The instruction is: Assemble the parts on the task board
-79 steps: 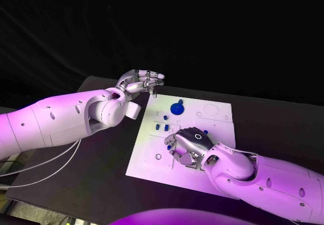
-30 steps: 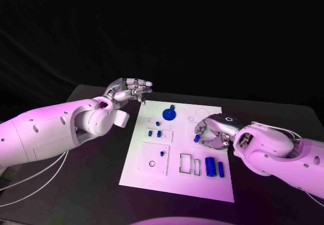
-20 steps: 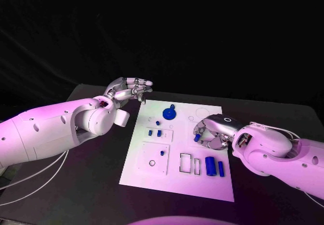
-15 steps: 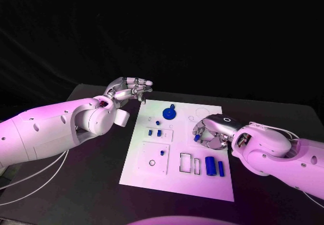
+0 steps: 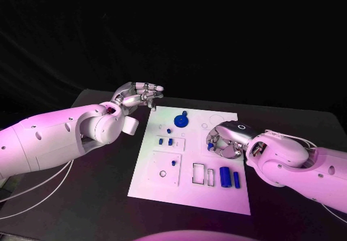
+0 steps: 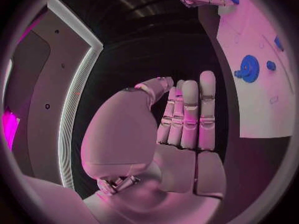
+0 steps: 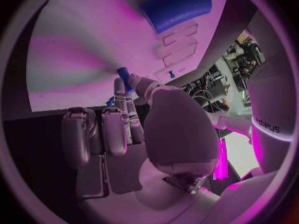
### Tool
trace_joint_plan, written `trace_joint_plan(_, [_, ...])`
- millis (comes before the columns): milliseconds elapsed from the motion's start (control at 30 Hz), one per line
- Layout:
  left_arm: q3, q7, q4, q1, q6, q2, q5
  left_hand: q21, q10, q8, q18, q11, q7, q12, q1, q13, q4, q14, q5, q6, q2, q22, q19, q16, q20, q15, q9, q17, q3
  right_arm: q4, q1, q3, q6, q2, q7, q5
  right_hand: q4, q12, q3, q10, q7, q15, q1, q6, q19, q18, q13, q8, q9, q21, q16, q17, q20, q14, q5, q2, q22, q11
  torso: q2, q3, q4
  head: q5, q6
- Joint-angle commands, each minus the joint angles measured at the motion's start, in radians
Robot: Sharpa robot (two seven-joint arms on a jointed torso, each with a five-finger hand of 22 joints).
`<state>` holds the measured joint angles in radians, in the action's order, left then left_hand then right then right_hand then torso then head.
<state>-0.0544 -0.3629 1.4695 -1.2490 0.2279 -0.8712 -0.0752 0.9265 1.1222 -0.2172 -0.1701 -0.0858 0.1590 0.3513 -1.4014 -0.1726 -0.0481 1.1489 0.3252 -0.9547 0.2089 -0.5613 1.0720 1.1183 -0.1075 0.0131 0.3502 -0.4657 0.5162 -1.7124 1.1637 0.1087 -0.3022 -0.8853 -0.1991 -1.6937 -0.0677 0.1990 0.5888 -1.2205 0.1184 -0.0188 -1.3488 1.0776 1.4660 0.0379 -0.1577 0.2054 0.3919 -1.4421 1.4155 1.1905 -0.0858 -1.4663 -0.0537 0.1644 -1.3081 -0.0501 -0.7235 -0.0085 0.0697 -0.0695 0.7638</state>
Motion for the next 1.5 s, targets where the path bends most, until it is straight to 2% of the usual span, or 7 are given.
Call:
trace_joint_plan(33, [0.001, -0.001, 0.001, -0.001, -0.018, 0.002, 0.005, -0.005, -0.008, -0.005, -0.014, -0.002, 0.004, 0.006, -0.001, -0.001, 0.002, -0.007, 0.006, -0.004, -0.010, 0.001, 0.000, -0.003, 0.005, -0.002, -0.001, 0.001, -0.002, -0.002, -0.002, 0.001, -0.025, 0.002, -0.027, -0.057, 0.003, 0.007, 0.012, -0.009, -0.008, -0.008, -0.010, 0.018, 0.054, -0.009, -0.002, 0.024, 0.025, -0.004, 0.003, 0.001, 0.006, -0.036, 0.000, -0.030, -0.201, 0.002, 0.000, -0.0006, 0.0005, -0.001, 0.001])
trace_joint_plan(333, [0.000, 0.000, -0.003, -0.001, -0.020, 0.002, 0.005, -0.005, -0.008, -0.005, -0.014, -0.002, 0.004, 0.006, -0.001, -0.001, 0.002, -0.007, 0.006, -0.004, -0.010, 0.001, 0.000, -0.003, 0.005, -0.002, -0.001, 0.001, -0.002, -0.045, -0.001, 0.000, -0.094, -0.018, -0.027, -0.067, 0.016, 0.003, 0.026, -0.016, -0.007, -0.010, -0.010, 0.015, 0.057, -0.010, -0.004, 0.038, 0.041, -0.012, 0.004, 0.003, 0.009, -0.037, -0.001, -0.026, -0.206, 0.004, 0.003, 0.0001, -0.0015, -0.001, 0.000])
trace_joint_plan(667, [-0.001, 0.002, -0.014, -0.001, -0.023, 0.007, 0.005, -0.006, -0.009, -0.006, -0.014, -0.002, 0.004, 0.007, -0.001, -0.002, 0.002, -0.007, 0.005, -0.004, -0.010, 0.001, 0.000, -0.003, 0.005, -0.002, -0.001, 0.002, -0.003, -0.118, 0.017, -0.006, -0.179, -0.042, -0.005, 0.017, 0.018, -0.001, 0.024, -0.019, -0.010, -0.010, 0.005, 0.014, 0.058, -0.011, -0.005, 0.050, 0.053, -0.014, 0.004, 0.001, 0.010, -0.037, 0.001, -0.011, -0.207, 0.004, 0.004, 0.0001, -0.0012, 0.001, -0.008])
trace_joint_plan(967, [-0.003, 0.003, -0.020, -0.001, -0.026, 0.011, 0.005, -0.006, -0.009, -0.006, -0.014, -0.002, 0.004, 0.007, -0.001, -0.002, 0.002, -0.007, 0.005, -0.004, -0.010, 0.001, 0.000, -0.003, 0.005, -0.002, -0.001, 0.002, -0.003, -0.160, 0.018, -0.007, -0.199, -0.011, 0.019, 0.080, 0.016, -0.002, 0.022, -0.020, -0.011, -0.010, 0.010, 0.013, 0.057, -0.010, -0.006, 0.052, 0.056, -0.011, 0.004, 0.000, 0.010, -0.037, 0.001, -0.007, -0.206, 0.004, 0.001, 0.0001, -0.0017, -0.009, -0.008])
trace_joint_plan(1100, [-0.003, 0.003, -0.027, -0.001, -0.029, 0.018, 0.005, -0.006, -0.009, -0.006, -0.014, -0.002, 0.004, 0.007, -0.001, -0.002, 0.002, -0.007, 0.005, -0.004, -0.010, 0.001, 0.000, -0.003, 0.005, -0.002, -0.001, 0.002, -0.003, -0.163, 0.001, -0.004, -0.200, 0.050, 0.038, 0.093, 0.016, -0.003, 0.022, -0.020, -0.011, -0.010, 0.011, 0.013, 0.057, -0.010, -0.006, 0.052, 0.056, -0.009, 0.003, -0.001, 0.010, -0.036, 0.001, -0.007, -0.205, 0.004, 0.001, -0.0001, -0.0002, -0.018, 0.000])
trace_joint_plan(1200, [-0.004, 0.003, -0.032, 0.000, -0.031, 0.025, 0.005, -0.006, -0.011, -0.005, -0.014, -0.002, 0.004, 0.008, 0.000, -0.002, 0.001, -0.008, 0.005, -0.004, -0.011, 0.001, 0.000, -0.003, 0.005, -0.002, -0.001, 0.002, -0.003, -0.152, -0.017, -0.002, -0.198, 0.093, 0.049, 0.096, 0.016, -0.003, 0.022, -0.020, -0.011, -0.010, 0.011, 0.012, 0.056, -0.010, -0.006, 0.052, 0.057, -0.008, 0.003, -0.002, 0.010, -0.036, 0.001, -0.007, -0.205, 0.004, 0.001, -0.0007, 0.0013, -0.020, 0.000])
trace_joint_plan(1500, [-0.004, 0.005, -0.043, -0.001, -0.036, 0.047, 0.005, -0.006, -0.011, -0.005, -0.014, -0.002, 0.004, 0.008, 0.000, -0.002, 0.001, -0.008, 0.005, -0.004, -0.011, 0.001, 0.000, -0.003, 0.005, -0.002, -0.001, 0.002, -0.003, -0.089, -0.066, 0.008, -0.176, 0.189, 0.079, 0.130, 0.017, -0.005, 0.021, -0.018, -0.009, -0.010, 0.013, 0.009, 0.054, -0.008, -0.006, 0.052, 0.058, -0.002, 0.002, -0.005, 0.011, -0.036, 0.000, -0.005, -0.202, 0.004, 0.001, -0.0032, 0.0007, -0.032, 0.004])
